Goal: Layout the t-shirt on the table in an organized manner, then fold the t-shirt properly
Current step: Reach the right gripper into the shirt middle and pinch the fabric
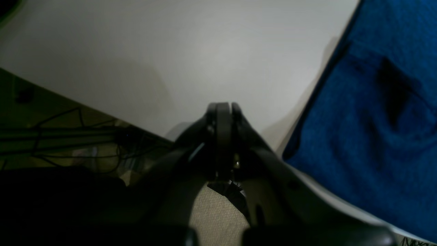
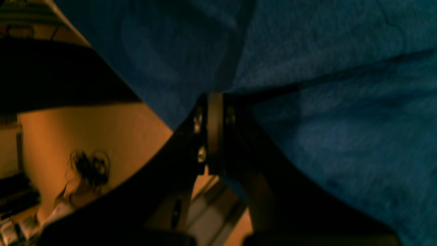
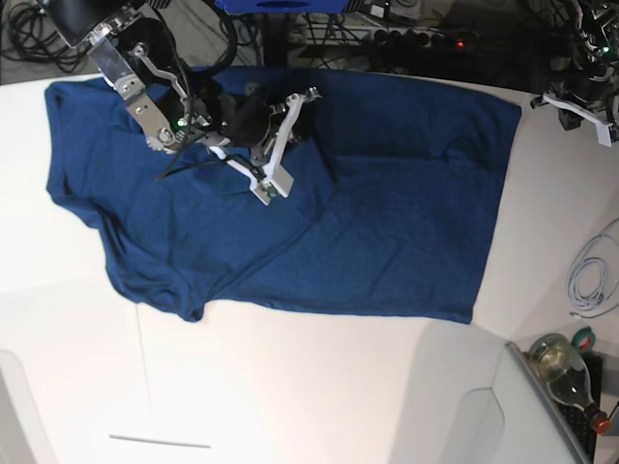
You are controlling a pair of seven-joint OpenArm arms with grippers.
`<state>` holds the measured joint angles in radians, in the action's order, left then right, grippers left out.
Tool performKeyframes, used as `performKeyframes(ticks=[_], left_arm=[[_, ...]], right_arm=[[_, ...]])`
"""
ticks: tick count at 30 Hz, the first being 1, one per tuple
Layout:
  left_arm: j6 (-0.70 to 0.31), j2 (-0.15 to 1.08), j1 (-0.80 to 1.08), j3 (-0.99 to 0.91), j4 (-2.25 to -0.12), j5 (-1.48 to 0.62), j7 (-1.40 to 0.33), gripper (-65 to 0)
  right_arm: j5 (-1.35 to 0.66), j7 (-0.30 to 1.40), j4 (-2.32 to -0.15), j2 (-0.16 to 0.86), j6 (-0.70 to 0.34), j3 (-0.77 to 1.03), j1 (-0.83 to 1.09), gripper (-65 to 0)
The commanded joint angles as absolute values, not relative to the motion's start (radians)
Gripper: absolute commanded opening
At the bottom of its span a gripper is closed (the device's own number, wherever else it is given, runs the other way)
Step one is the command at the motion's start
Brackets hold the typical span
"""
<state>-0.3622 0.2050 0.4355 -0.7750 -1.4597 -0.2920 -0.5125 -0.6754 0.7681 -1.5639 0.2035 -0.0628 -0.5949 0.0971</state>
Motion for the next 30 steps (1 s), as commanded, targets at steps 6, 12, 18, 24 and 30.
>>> performKeyframes(ticks=[6,12,18,24,30], left_arm=[[-0.355,0.223,0.440,-0.786,-1.477,-0.303,-0.495,-65.0],[-0.355,0.222,0.441,-0.782,-1.477,-0.303,-0.495,-65.0],[-0.355,0.202,0.441,-0.780,-1.478,-0.303,-0.495,-65.0],[-0.355,0.202,0.440,-0.780,-1.478,-0.303,-0.495,-65.0],[-0.355,0.202,0.440,-0.786,-1.477,-0.303,-0.495,-65.0]], right_arm=[[-0.685,0.806,-1.601,0.200,-0.068,-0.588,0.070,-41.1],[-0.682,0.657,-1.650,0.225,-0.068,-0.470,0.091,-30.5],[-0.680,0.591,-1.523,0.222,-0.068,-0.412,0.031,-30.3],[-0.680,0.587,-1.380,0.197,-0.068,-0.446,-0.053,-30.3],[-0.680,0.587,-1.297,0.176,-0.068,-0.447,-0.088,-30.5]])
